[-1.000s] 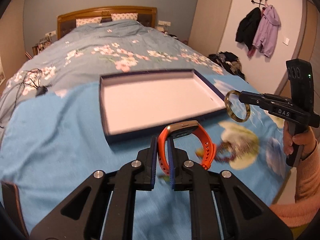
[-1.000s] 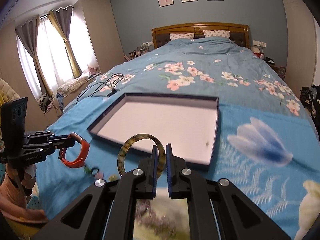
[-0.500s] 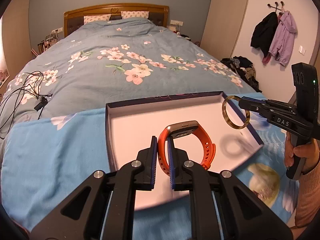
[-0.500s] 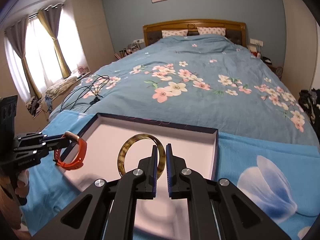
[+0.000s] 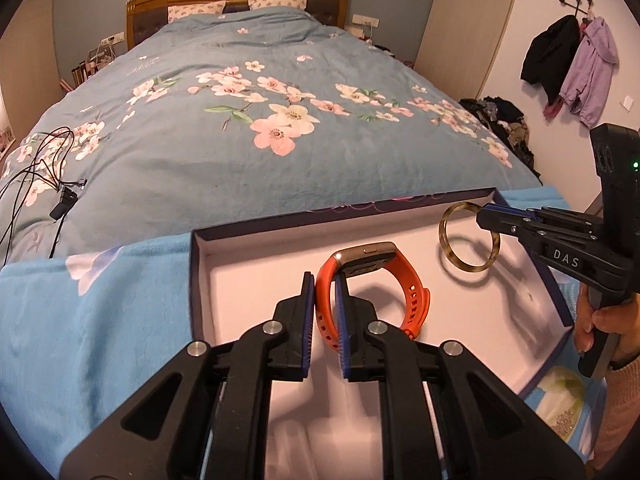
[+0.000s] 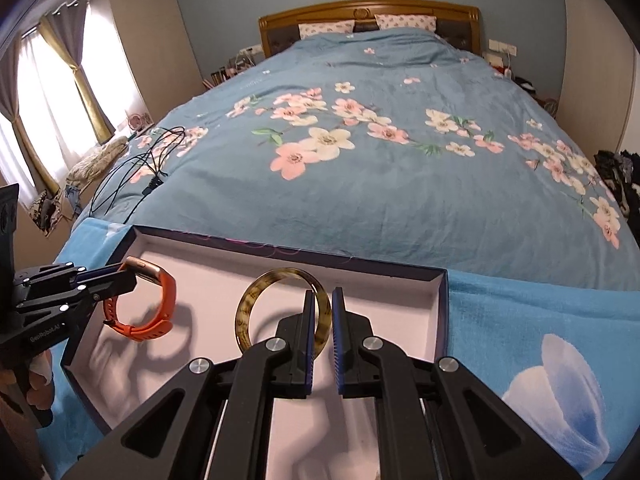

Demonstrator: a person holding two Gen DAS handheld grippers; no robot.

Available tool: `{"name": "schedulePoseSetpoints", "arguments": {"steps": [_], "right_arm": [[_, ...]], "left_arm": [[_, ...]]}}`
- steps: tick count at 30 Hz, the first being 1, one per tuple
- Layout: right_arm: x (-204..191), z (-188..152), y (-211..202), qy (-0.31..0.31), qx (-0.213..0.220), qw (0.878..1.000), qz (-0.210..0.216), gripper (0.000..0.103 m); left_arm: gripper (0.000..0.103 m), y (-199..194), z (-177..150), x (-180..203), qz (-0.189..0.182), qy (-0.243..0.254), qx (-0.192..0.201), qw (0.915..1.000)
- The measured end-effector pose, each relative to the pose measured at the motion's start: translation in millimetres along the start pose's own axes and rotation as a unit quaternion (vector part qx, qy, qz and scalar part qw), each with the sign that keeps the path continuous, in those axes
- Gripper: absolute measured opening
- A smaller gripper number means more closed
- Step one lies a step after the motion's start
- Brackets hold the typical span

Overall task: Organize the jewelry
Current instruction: 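Place the orange watch band in the tray with the left tool while the right tool places the gold bangle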

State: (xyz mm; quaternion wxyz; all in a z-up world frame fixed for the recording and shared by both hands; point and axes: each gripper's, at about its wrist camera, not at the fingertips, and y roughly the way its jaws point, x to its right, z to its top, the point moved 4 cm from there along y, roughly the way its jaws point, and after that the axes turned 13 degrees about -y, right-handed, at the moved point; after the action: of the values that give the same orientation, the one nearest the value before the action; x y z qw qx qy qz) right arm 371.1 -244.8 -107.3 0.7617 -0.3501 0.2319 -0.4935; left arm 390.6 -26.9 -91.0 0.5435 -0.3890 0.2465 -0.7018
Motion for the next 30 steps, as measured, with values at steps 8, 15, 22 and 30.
{"name": "schedulePoseSetpoints", "arguments": {"steps": [8,15,22,30], "right_arm": [[5.0,3.3,14.5,0.01,-0.026,1.0,-0.008,0.007],[8.0,4.7,16.7,0.019,-0.028,0.999,-0.019,0.011],[-8.6,-3.3,-43.4,-0.007,0.049,0.999,-0.01,0.032],[-54.1,-61.7,-119.6,-0.098,0.088,0.991,0.025,0.042]], "left_arm": [[0.011,26.4,9.7,-1.1,0.018,0.0,-0.02,0.9996],[0.011,38.6,10.9,-8.1,0.029,-0.024,-0.04,0.9985],[0.039,3.6,8.8,-11.0,0.036,-0.029,0.025,0.9986],[0.056,-82.8,-39.4,3.6,0.015,0.026,0.107,0.9938]]}}
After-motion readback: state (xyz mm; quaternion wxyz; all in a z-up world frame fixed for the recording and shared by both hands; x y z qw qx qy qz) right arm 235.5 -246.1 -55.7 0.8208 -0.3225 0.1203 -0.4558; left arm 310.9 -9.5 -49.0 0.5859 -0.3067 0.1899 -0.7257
